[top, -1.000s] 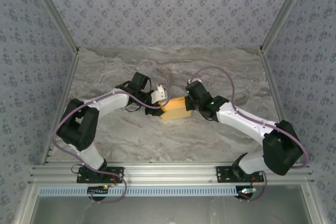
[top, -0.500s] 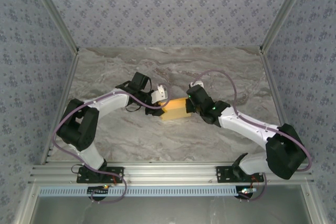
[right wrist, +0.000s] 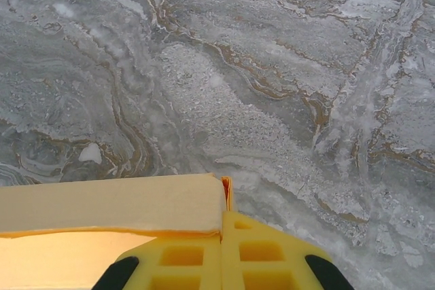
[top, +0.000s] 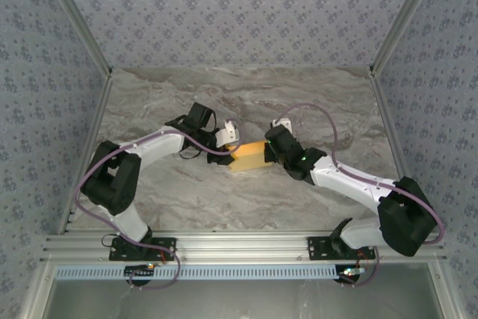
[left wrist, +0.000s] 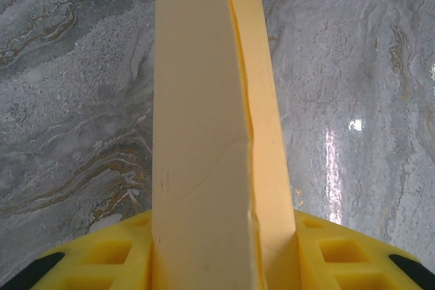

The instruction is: Fold the paper box

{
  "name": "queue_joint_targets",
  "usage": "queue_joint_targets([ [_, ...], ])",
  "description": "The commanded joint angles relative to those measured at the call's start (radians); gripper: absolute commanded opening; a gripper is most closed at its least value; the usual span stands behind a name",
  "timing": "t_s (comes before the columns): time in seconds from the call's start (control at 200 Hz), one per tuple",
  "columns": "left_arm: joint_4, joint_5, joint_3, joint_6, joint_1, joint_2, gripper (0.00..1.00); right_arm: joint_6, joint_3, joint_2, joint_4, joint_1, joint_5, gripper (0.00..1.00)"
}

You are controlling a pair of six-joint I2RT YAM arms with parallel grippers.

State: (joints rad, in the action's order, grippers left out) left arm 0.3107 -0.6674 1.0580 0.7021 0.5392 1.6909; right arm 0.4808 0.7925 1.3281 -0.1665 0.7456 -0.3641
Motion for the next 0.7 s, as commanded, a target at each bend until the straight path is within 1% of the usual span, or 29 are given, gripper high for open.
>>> queue_joint_targets([
  [0.0, 0.015, 0.052, 0.016, -0.018, 0.007, 0.017, 0.39, -0.005, -0.035, 0.006, -0.059, 0.010, -0.013, 0.06],
  [0.215, 0.018, 0.050, 0.015, -0.028, 0.005, 0.000, 0.45, -0.020, 0.003, -0.001, -0.081, 0.017, -0.021, 0.06],
  [0.45, 0.012, 0.048, 0.010, -0.046, 0.007, -0.021, 0.56, -0.034, 0.047, -0.008, -0.119, 0.021, -0.033, 0.06],
  [0.695, -0.002, 0.051, -0.010, -0.081, 0.006, -0.071, 0.63, -0.031, 0.050, -0.007, -0.124, 0.023, -0.038, 0.06],
])
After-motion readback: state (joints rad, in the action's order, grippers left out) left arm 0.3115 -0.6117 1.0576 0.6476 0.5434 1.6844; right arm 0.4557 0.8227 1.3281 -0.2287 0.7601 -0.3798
